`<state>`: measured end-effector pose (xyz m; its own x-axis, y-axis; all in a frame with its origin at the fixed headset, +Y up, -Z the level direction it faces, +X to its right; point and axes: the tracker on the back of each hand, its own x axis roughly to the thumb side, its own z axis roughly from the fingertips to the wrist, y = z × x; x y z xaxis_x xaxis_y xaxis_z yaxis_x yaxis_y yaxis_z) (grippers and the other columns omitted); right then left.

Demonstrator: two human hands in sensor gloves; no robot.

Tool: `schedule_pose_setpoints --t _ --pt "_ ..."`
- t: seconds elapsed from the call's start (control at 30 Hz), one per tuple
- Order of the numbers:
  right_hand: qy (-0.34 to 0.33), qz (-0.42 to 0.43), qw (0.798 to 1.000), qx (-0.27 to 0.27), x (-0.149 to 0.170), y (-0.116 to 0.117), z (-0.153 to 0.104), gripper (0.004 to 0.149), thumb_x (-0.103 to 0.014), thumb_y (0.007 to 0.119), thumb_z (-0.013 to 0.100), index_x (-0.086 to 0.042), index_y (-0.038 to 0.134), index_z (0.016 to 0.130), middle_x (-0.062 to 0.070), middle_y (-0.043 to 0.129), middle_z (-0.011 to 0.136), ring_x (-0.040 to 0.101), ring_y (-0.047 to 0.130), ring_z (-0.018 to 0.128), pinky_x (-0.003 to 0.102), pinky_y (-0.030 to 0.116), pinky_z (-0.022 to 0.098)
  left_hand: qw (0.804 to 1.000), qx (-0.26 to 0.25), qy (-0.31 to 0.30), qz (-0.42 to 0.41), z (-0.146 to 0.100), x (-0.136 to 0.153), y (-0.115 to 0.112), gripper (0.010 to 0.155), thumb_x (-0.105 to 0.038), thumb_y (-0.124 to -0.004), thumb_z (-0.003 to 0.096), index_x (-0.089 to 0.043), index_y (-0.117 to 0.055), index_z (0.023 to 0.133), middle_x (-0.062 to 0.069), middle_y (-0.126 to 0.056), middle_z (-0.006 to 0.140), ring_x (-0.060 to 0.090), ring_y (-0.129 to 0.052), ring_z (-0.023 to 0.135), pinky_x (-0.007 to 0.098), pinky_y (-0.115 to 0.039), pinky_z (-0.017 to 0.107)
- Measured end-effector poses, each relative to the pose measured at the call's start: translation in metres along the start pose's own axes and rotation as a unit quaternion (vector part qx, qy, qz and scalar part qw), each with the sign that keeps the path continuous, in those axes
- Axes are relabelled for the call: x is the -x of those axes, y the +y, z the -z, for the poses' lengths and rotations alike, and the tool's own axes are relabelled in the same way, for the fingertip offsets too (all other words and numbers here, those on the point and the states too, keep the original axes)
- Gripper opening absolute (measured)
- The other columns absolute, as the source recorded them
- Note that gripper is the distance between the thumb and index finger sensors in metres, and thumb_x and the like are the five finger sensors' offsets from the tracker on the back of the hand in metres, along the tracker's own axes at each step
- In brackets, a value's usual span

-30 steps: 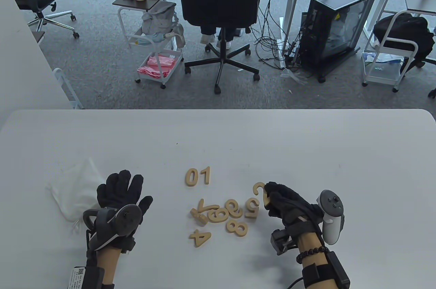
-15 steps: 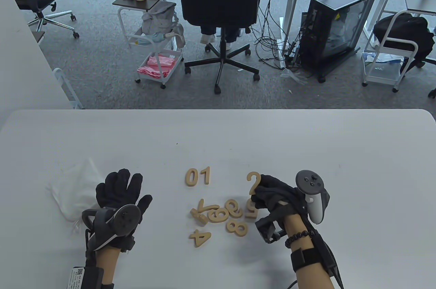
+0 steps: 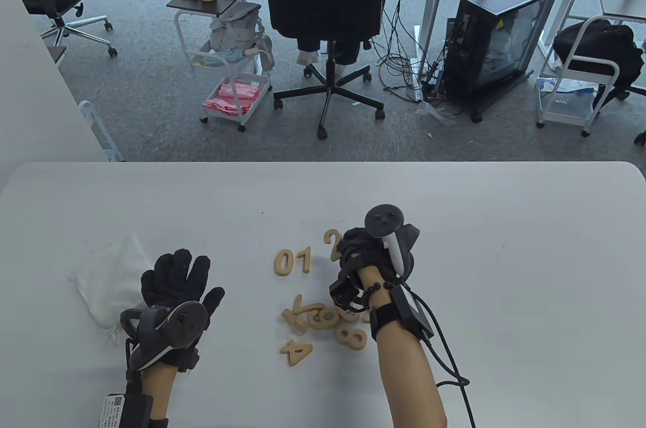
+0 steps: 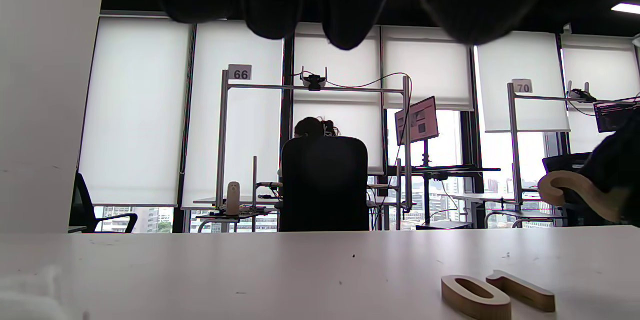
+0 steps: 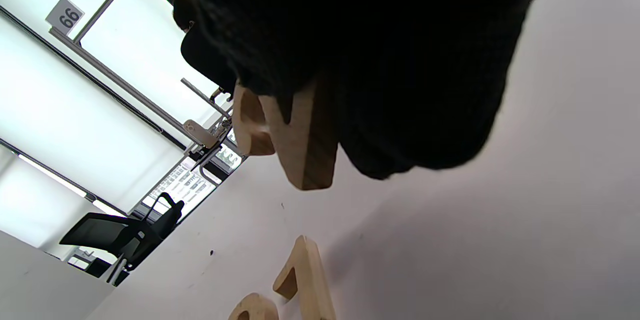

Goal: Empty bag and arrange number blocks in order

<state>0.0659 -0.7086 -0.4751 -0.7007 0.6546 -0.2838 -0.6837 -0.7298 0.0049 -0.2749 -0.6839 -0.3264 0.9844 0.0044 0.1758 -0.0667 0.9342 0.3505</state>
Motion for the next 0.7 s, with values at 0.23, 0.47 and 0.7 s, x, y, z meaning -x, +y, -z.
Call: schedule_pose_setpoints --t 0.23,0.47,0.7 --pt "0.026 -0.053 0.998 0.001 -0.011 0.035 0.014 0.044 -0.021 0.091 0.045 -0.003 0.089 0.085 0.022 0.098 0.071 0.029 0.115 0.045 0.031 0.107 0.029 1.0 -0.001 0.0 0.0 0.0 0.0 0.0 0.068 -0.052 -0.073 0.0513 -0.015 -0.066 0.108 0.029 -0.057 0.114 0.063 -0.063 0.1 0.08 -0.05 0.066" --pt "0.045 -0.105 0.993 0.022 -0.01 0.054 0.023 0.044 -0.023 0.092 0.044 -0.001 0.091 0.082 0.023 0.101 0.066 0.028 0.116 0.041 0.029 0.108 0.026 1.0 -0.001 0.001 0.0 0.0 0.0 0.001 0.068 -0.052 -0.073 0.0513 -0.015 -0.067 0.108 0.028 -0.058 0.114 0.063 -0.063 0.1 0.08 -0.05 0.066" --pt "0.031 -0.191 0.981 0.033 -0.009 0.061 0.028 0.043 -0.026 0.093 0.043 0.0 0.096 0.077 0.023 0.106 0.058 0.026 0.117 0.034 0.03 0.106 0.019 1.0 0.0 0.002 -0.002 0.0 0.0 0.001 0.068 -0.052 -0.073 0.0513 -0.015 -0.067 0.108 0.028 -0.057 0.114 0.063 -0.063 0.1 0.08 -0.05 0.065"
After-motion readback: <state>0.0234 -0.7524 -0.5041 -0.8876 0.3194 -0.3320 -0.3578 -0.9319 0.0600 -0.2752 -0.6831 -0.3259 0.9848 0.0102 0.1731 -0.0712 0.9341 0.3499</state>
